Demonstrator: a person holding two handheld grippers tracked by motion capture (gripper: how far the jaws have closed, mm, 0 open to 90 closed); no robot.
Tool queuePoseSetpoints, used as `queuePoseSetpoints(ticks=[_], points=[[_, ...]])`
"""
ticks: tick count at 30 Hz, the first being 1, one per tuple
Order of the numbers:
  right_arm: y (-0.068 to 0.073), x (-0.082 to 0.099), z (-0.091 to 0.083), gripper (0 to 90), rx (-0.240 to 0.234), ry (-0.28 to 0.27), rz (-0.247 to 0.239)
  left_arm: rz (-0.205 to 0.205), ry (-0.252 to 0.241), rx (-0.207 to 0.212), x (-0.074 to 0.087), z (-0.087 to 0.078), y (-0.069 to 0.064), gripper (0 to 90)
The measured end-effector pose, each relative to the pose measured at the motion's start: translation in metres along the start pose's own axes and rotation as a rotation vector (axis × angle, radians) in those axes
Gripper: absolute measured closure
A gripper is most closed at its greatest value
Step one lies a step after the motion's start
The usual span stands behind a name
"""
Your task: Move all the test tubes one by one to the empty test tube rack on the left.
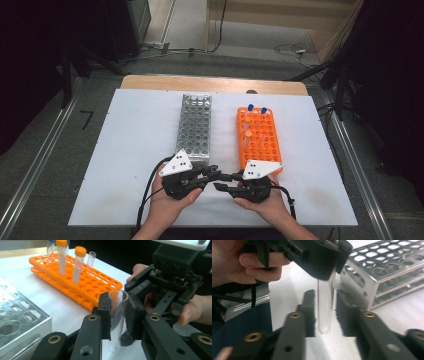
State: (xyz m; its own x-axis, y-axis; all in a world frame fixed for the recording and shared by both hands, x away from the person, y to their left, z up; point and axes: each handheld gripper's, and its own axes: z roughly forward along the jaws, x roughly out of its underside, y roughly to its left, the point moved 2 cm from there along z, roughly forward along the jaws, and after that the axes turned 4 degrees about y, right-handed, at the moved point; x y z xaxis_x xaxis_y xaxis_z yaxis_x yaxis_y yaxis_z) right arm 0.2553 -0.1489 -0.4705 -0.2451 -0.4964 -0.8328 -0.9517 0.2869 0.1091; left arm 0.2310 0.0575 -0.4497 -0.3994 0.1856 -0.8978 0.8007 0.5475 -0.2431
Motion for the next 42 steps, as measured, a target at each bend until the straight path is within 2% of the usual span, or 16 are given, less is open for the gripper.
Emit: queuePoseSetpoints(ticks=[4, 5, 7, 12, 15, 16, 18, 19, 22, 24, 27, 30, 33, 36, 38, 42], points=[[-0.003, 0.002, -0.013, 51.9, 0.016, -0.032, 0.007, 0.000, -0.003, -0.006, -0.003, -0.006, 0.004, 76.6], [-0.003, 0.002, -0.013, 51.9, 0.016, -0.032, 0.007, 0.000, -0.006, -0.010, -0.004, -0.007, 0.004, 76.6], [-0.009, 0.005, -0.026, 42.5, 0.046, -0.057, 0.029, -0.002, -0.008, -0.014, -0.006, -0.009, 0.007, 76.6], [-0.015, 0.010, -0.047, 32.1, 0.077, -0.092, 0.050, 0.000, -0.017, -0.027, -0.013, -0.013, 0.013, 76.6], [-0.019, 0.013, -0.060, 25.4, 0.113, -0.111, 0.064, -0.004, -0.026, -0.032, -0.019, -0.014, 0.019, 76.6], [-0.019, 0.013, -0.060, 25.4, 0.113, -0.111, 0.064, -0.005, -0.028, -0.033, -0.021, -0.014, 0.020, 76.6], [-0.022, 0.015, -0.066, 17.2, 0.131, -0.111, 0.070, -0.002, -0.032, -0.043, -0.026, -0.014, 0.024, 76.6], [-0.026, 0.019, -0.074, 9.5, 0.160, -0.115, 0.090, -0.002, -0.038, -0.045, -0.028, -0.015, 0.025, 76.6], [-0.032, 0.024, -0.082, 0.9, 0.180, -0.124, 0.110, 0.000, -0.048, -0.058, -0.033, -0.016, 0.032, 76.6], [-0.039, 0.027, -0.090, 0.0, 0.188, -0.134, 0.129, -0.009, -0.054, -0.067, -0.037, -0.015, 0.041, 76.6], [-0.044, 0.029, -0.094, 0.0, 0.205, -0.144, 0.137, -0.014, -0.058, -0.076, -0.041, -0.013, 0.047, 76.6], [-0.056, 0.036, -0.101, 0.0, 0.240, -0.143, 0.160, -0.019, -0.072, -0.086, -0.048, -0.011, 0.055, 76.6], [-0.064, 0.041, -0.104, 0.0, 0.255, -0.145, 0.179, -0.004, -0.082, -0.100, -0.053, -0.010, 0.059, 76.6], [-0.069, 0.044, -0.107, 0.0, 0.260, -0.155, 0.195, -0.006, -0.090, -0.124, -0.063, -0.007, 0.072, 76.6], [-0.072, 0.046, -0.108, 0.0, 0.265, -0.158, 0.204, -0.008, -0.094, -0.133, -0.065, -0.006, 0.075, 76.6], [-0.074, 0.048, -0.109, 0.0, 0.269, -0.161, 0.205, -0.006, -0.097, -0.159, -0.075, -0.002, 0.089, 76.6]])
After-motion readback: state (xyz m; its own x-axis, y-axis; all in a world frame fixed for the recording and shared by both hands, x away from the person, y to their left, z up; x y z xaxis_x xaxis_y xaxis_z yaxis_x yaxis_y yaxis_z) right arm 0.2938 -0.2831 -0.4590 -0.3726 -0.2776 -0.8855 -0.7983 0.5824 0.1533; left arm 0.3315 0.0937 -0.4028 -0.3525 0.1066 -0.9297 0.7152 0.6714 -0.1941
